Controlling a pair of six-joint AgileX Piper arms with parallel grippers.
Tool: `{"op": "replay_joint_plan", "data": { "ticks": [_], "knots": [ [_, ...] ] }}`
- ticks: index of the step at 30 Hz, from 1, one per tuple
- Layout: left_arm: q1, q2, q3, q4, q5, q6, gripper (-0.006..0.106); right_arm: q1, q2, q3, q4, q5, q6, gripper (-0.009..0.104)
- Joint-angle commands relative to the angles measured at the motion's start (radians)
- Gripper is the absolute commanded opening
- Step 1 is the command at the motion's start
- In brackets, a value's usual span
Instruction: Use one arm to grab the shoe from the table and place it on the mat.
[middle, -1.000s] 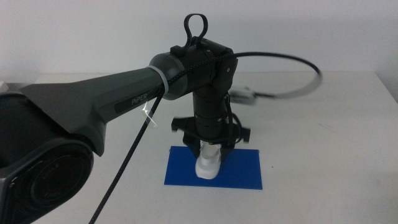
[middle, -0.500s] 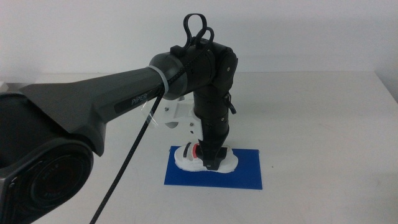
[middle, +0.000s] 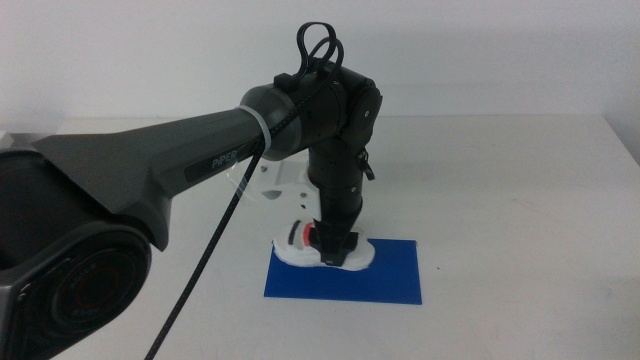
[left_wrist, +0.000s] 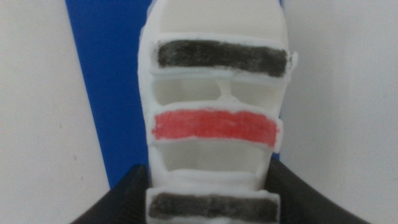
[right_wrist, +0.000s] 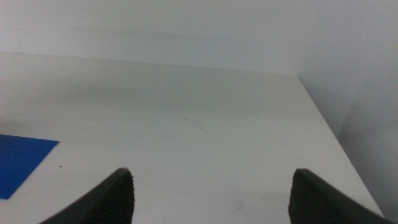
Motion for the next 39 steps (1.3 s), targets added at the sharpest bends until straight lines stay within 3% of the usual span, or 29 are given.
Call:
{"op": "replay_joint_plan", "data": {
  "ticks": [1, 22, 26, 27, 29, 30, 39],
  "knots": [
    [-0.007, -0.049, -0.029, -0.044, -0.016, -0.024, -0.001, 0.001, -0.026, 0.005, -0.009, -0.076, -0.008, 0.064],
    [-0.007, 0.015, -0.029, -0.102, -0.051, -0.024, -0.001, 0.001, -0.026, 0.005, -0.009, -0.076, -0.008, 0.064],
    [-0.007, 0.015, -0.029, -0.111, -0.051, -0.024, 0.004, 0.001, -0.026, 0.005, -0.009, -0.076, -0.008, 0.064],
    [-0.007, 0.002, -0.029, -0.093, -0.038, -0.024, 0.072, 0.001, -0.026, 0.005, -0.009, -0.076, -0.008, 0.064],
    [-0.005, -0.013, -0.031, -0.079, -0.017, -0.024, 0.088, 0.001, -0.026, 0.005, -0.009, -0.076, -0.008, 0.064],
    [-0.003, -0.021, -0.031, -0.074, -0.011, -0.024, 0.094, 0.001, -0.026, 0.005, -0.009, -0.076, -0.008, 0.064],
    [-0.003, -0.157, -0.043, -0.016, 0.072, -0.016, 0.094, 0.001, -0.026, 0.005, -0.009, -0.076, -0.008, 0.064]
  ]
}}
